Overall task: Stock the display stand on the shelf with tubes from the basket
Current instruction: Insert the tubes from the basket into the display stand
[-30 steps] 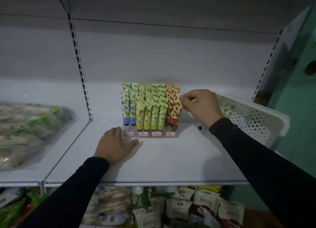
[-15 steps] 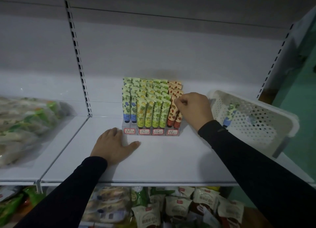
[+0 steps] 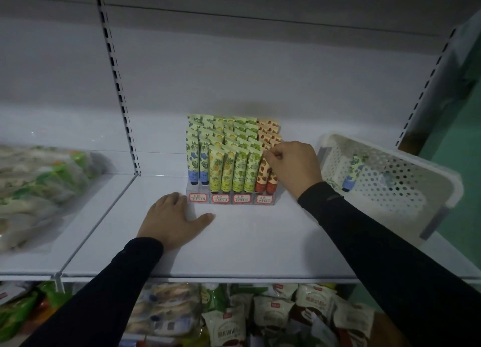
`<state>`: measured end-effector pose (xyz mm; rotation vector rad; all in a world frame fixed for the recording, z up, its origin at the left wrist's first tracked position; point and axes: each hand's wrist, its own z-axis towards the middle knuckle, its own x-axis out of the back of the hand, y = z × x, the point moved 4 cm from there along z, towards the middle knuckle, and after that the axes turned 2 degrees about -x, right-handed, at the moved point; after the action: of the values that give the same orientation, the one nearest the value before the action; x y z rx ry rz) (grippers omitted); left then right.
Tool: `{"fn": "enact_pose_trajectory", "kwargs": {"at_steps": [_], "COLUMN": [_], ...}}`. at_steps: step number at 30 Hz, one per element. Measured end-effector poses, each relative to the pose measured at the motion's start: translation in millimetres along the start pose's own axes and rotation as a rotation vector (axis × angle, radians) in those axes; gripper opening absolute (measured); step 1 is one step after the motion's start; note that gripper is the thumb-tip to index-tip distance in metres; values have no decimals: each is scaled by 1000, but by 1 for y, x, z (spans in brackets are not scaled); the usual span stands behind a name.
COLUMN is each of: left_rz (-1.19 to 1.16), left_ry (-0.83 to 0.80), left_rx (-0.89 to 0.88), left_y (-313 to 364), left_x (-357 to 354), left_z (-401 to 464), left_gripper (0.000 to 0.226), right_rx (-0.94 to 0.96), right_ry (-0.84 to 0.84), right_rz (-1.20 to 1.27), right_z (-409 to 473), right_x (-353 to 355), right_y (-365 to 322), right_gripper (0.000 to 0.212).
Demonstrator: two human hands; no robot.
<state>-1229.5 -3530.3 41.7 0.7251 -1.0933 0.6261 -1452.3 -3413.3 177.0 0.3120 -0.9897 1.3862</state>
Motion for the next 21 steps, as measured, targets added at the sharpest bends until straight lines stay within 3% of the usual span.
{"fn": "enact_pose_trajectory", "kwargs": {"at_steps": [21], "left_rz": [-2], "left_ry": [16], "left_rx": [-6], "left_y": [-2], "left_x": [-2], "left_z": [0], "left_gripper": [77], "right_rx": [-22], "right_ry": [-133], "right_rz": [-81], "right_z": [12], "right_x": [2], "right_y": [-6], "right_gripper": [38]}}
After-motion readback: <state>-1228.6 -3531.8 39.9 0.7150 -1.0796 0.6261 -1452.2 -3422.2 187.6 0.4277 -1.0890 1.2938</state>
